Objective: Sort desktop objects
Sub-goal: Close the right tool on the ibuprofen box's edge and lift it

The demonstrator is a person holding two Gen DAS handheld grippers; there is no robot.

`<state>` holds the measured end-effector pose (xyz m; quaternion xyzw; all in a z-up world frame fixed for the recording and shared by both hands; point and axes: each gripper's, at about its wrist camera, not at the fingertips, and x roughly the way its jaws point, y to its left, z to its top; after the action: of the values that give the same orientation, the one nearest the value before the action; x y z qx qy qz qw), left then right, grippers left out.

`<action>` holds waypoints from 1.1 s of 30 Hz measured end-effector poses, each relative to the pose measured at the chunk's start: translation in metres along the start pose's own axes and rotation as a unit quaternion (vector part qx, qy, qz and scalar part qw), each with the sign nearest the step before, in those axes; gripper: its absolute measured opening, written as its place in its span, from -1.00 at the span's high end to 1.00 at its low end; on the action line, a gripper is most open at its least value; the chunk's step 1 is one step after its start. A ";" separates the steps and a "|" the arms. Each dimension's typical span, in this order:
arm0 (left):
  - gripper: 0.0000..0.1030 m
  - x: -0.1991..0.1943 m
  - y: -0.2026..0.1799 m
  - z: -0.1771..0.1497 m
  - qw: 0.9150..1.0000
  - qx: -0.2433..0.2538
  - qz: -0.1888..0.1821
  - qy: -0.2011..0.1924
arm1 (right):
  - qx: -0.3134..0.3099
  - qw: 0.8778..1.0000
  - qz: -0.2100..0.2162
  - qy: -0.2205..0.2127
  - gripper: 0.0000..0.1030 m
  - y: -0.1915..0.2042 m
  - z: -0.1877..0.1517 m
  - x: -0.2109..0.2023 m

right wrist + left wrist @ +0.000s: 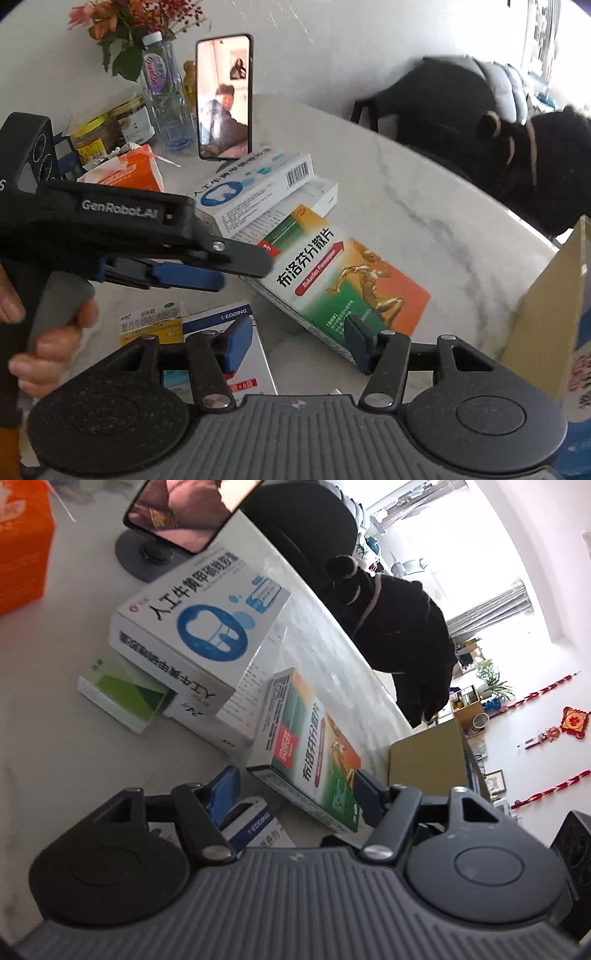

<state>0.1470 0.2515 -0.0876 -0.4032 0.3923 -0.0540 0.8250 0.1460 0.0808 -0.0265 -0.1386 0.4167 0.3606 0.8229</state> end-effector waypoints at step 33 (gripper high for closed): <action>0.66 -0.016 0.006 0.004 0.980 -0.198 0.004 -0.039 | -0.053 0.994 -0.085 -0.035 0.08 0.019 -0.005 0.024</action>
<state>0.1370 0.2644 -0.0806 -0.5585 0.3640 0.0437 0.7441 0.1389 0.1025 -0.0469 -0.2045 0.3547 0.3154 0.8561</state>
